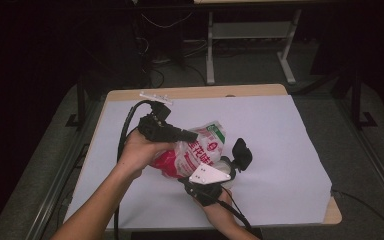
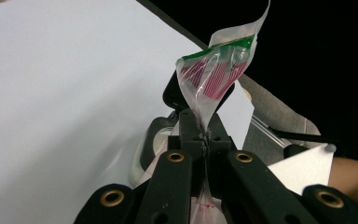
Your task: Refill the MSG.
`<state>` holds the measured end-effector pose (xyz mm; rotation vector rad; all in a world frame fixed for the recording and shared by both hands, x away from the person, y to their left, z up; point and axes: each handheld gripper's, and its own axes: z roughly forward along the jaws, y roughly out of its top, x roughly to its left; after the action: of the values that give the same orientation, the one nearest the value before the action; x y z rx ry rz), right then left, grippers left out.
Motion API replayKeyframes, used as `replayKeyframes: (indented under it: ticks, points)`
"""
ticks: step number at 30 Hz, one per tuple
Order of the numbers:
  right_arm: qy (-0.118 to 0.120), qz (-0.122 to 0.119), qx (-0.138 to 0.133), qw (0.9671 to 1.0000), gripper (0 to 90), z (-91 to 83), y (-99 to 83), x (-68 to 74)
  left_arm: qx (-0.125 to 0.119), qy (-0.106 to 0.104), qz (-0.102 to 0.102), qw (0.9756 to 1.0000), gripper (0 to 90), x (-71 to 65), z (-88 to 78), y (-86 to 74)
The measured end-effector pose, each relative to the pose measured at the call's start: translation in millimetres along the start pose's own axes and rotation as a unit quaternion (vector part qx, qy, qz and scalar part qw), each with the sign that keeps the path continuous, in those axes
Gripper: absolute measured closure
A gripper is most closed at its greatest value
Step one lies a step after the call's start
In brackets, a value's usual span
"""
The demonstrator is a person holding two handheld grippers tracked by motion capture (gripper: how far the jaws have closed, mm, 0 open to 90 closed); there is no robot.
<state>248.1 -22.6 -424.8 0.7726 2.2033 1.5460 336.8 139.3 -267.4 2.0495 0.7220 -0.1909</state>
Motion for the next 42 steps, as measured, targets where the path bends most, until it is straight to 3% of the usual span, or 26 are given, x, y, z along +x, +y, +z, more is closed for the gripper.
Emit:
replayKeyframes:
  ticks: [11,22,34,42]
  points:
    - [0.015,0.009,0.005,0.9998,90.0,-11.4,0.0,-4.6,-0.027,0.009,0.021,0.9994,89.8,9.7,-9.6,-9.6]
    - [0.038,0.008,0.003,0.9993,90.0,-26.3,3.6,-15.3,-0.054,0.015,0.023,0.9981,89.8,27.1,-22.2,-22.2]
    - [0.068,0.005,0.019,0.9975,90.0,-47.3,4.3,-26.2,-0.099,0.023,0.033,0.9943,89.8,42.9,-37.2,-37.9]
    - [0.087,0.002,0.02,0.996,90.0,-80.1,-2.3,-40.5,-0.127,0.023,0.032,0.9911,89.8,56.3,-43.2,-51.3]
